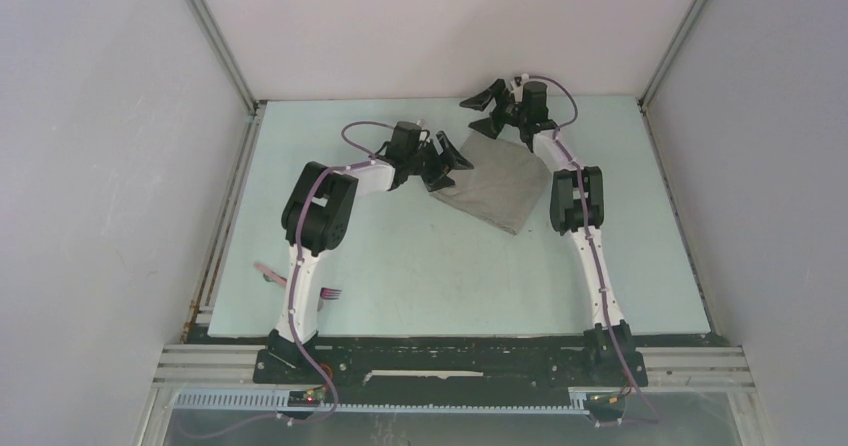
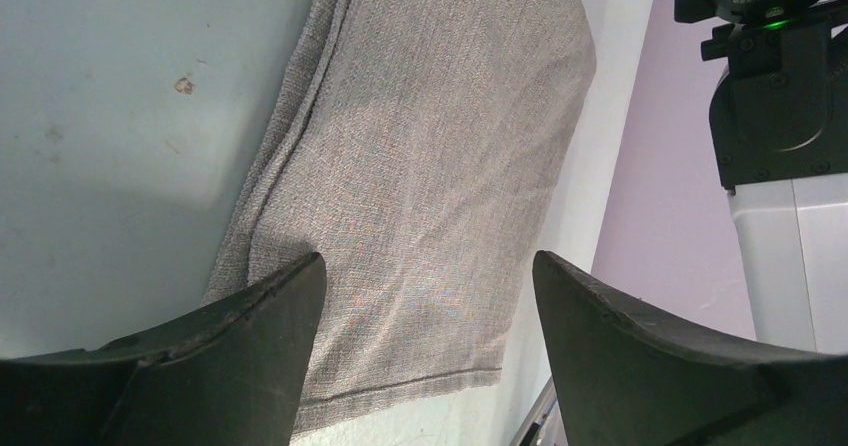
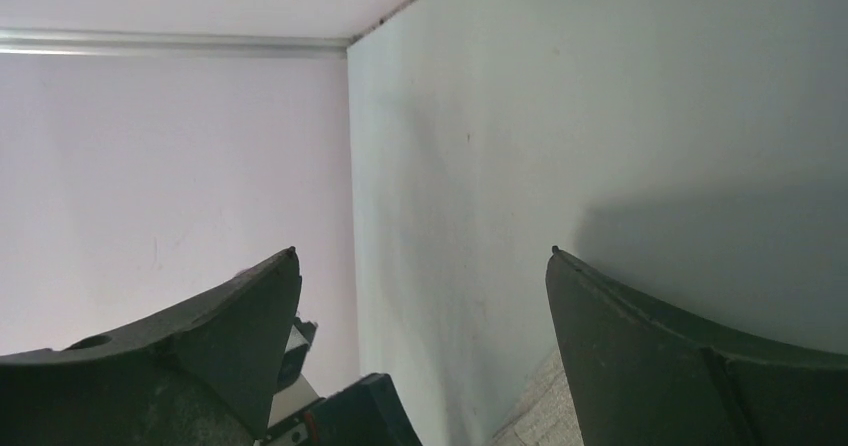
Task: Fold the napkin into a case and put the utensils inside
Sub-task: Smooth out the square-folded napkin at the center of the board.
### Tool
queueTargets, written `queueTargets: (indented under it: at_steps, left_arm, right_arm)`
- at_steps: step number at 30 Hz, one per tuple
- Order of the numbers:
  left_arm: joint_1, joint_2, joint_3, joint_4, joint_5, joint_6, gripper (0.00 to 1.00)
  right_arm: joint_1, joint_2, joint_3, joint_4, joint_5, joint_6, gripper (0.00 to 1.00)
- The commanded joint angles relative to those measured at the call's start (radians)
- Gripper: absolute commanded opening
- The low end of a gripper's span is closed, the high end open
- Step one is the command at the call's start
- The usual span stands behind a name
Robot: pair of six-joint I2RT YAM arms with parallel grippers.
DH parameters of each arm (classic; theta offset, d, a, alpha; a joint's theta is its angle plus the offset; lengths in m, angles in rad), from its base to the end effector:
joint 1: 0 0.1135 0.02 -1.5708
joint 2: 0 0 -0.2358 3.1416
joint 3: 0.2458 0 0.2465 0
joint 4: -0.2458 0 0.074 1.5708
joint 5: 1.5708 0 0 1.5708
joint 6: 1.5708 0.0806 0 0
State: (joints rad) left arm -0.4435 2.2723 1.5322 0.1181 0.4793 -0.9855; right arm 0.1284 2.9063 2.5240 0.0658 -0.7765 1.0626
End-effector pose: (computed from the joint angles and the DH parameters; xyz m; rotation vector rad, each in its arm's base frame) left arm 0.4424 -0.2513 0.0919 -0.3552 2.4126 -1.2608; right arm 0.6062 0.1352 0.0940 0.3734 2.0648 1.4990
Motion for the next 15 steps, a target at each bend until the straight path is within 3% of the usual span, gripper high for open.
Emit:
queueTargets:
  at_steps: [1, 5, 7, 10, 12, 15]
  left_arm:
    - [0.005, -0.044, 0.015, -0.082, 0.010, 0.062, 0.87]
    - [0.003, -0.119, 0.041, -0.111, 0.037, 0.066, 0.90]
    - [0.002, -0.165, 0.054, -0.143, 0.049, 0.065, 0.90]
    - [0.003, -0.245, 0.031, -0.172, 0.056, 0.050, 0.91]
    - [0.003, -0.316, -0.010, -0.164, 0.071, 0.035, 0.91]
    - [0.007, -0.423, -0.093, -0.162, 0.089, 0.047, 0.91]
  right_arm:
    - [-0.026, 0.001, 0.109, -0.013, 0.013, 0.046, 1.00]
    - [-0.036, -0.304, -0.046, -0.273, -0.004, -0.152, 1.00]
    - [-0.045, -0.468, -0.152, -0.457, 0.042, -0.341, 1.00]
    - [-0.055, -0.703, -0.364, -0.687, 0.154, -0.488, 1.00]
    - [-0.053, -0.856, -0.593, -0.720, 0.185, -0.520, 1.00]
    - [-0.063, -1.091, -0.992, -0.604, 0.187, -0.493, 1.00]
